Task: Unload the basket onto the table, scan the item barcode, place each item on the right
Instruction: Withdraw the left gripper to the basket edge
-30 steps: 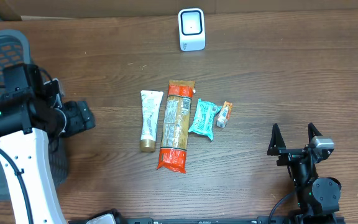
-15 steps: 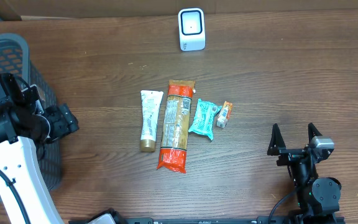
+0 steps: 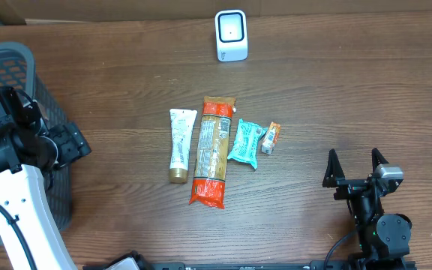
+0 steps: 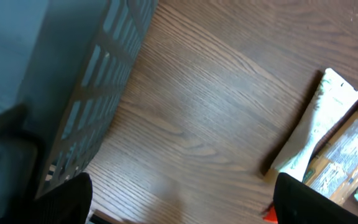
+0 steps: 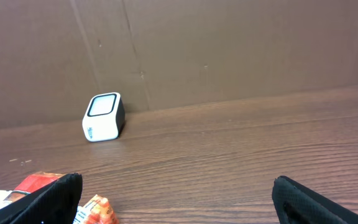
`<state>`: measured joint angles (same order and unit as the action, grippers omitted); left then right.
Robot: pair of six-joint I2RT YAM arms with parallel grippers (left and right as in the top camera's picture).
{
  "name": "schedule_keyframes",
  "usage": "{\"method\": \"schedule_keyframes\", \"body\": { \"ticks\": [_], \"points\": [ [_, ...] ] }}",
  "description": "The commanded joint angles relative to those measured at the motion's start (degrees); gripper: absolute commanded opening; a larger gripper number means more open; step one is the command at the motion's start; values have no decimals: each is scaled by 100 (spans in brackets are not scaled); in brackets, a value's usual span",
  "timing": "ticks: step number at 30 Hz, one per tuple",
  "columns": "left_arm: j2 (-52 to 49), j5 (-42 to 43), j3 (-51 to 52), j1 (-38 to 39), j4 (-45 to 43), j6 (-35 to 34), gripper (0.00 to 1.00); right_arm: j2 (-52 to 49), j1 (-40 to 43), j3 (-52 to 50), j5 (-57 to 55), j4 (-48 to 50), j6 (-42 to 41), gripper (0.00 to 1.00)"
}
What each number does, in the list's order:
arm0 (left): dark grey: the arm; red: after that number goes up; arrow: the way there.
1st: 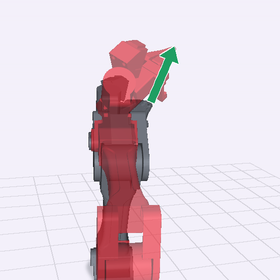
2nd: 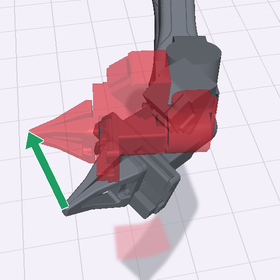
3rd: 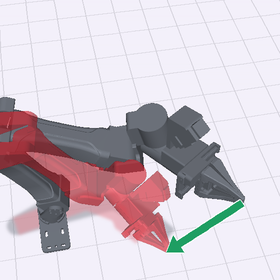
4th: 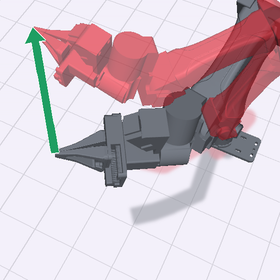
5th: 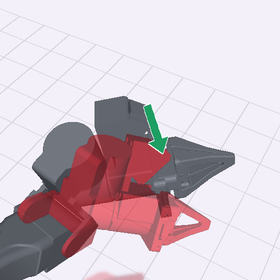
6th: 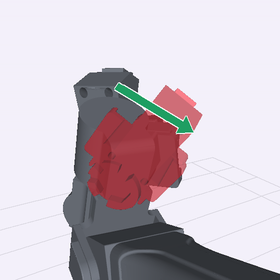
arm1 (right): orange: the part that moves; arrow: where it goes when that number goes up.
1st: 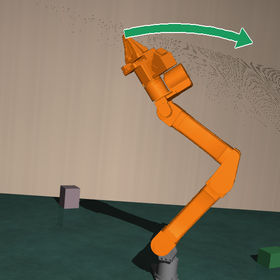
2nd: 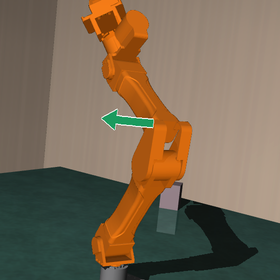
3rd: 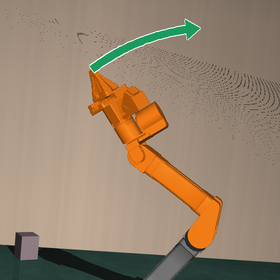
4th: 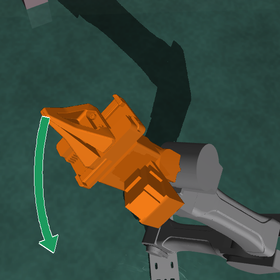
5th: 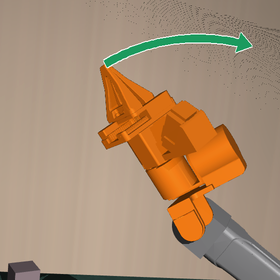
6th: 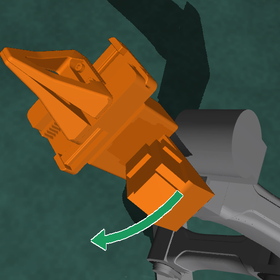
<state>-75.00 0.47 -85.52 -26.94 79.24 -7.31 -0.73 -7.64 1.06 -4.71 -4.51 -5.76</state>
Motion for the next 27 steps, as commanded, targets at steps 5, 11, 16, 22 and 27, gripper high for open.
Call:
{"method": "schedule_keyframes", "body": {
  "ticks": [5, 11, 16, 22, 27],
  "points": [
    [87, -299, 35, -313, -168, -151, 85, 57, -7, -61, -20, 28, 24, 100],
    [87, -92, 37, -284, -238, -26, 86, 57, -7, -61, -17, 28, 24, 100],
    [87, 1867, 37, 153, -535, 1451, 84, 57, -7, -61, -17, 28, 24, 100],
    [63, 1180, 39, 1309, -890, 1412, 91, 57, -7, -61, -17, 28, 24, 100],
    [-90, 509, 59, 1685, -887, 1351, 97, 57, -7, -61, -17, 28, 24, 100]
  ]
}}
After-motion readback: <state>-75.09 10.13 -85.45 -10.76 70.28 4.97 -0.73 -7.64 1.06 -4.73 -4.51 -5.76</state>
